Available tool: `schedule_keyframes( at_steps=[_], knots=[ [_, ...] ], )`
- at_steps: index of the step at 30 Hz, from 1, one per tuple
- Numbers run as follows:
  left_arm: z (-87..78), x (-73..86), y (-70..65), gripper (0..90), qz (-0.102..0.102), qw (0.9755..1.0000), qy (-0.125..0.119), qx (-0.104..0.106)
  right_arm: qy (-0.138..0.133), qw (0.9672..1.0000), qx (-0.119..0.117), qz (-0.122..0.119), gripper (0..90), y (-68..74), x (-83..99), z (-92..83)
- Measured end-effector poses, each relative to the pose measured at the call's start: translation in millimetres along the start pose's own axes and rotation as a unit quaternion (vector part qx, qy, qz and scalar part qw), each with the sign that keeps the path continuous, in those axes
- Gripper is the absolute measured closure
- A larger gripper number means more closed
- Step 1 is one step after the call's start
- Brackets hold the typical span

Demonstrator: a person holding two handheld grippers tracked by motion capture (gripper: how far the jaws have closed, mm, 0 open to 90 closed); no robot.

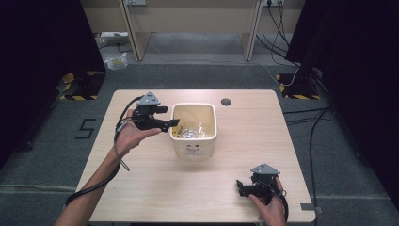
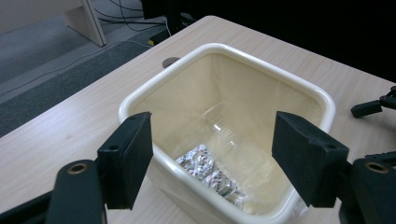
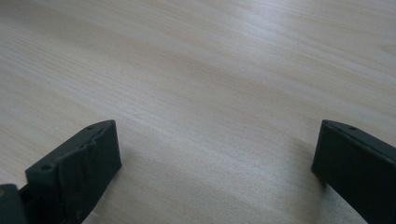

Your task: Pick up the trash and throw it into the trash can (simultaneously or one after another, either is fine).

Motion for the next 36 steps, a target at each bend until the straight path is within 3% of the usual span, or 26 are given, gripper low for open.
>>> schedule_keyframes(
  at_steps=[11,19,24,36],
  knots=[
    [-12.1,13.3,13.1,28.4,-0.010,0.9999,-0.001,-0.011,0.000,1.0000,0.000,0.000,1.0,0.0,0.0,0.0],
    [-24.7,27.7,26.7,28.0,-0.034,0.9991,-0.022,-0.015,0.000,1.0000,0.000,0.000,1.0,0.0,0.0,0.0],
    [-25.8,37.4,31.6,26.8,-0.035,0.9990,-0.017,-0.024,0.001,1.0000,0.000,0.000,0.9,0.0,0.0,-0.1],
    [-25.7,58.2,34.4,25.6,-0.048,0.9986,-0.017,-0.016,0.001,1.0000,0.000,0.001,1.0,0.2,0.0,-0.1]
  ],
)
Point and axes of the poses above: each handheld gripper's, and its own axes: z roughly forward along the jaws, x roughly out of its underside, y roughly to its left, the point moved 2 cm from there along z, roughly forward along the jaws, and after that the axes turned 5 degrees about -y, right-handed, at the moved point
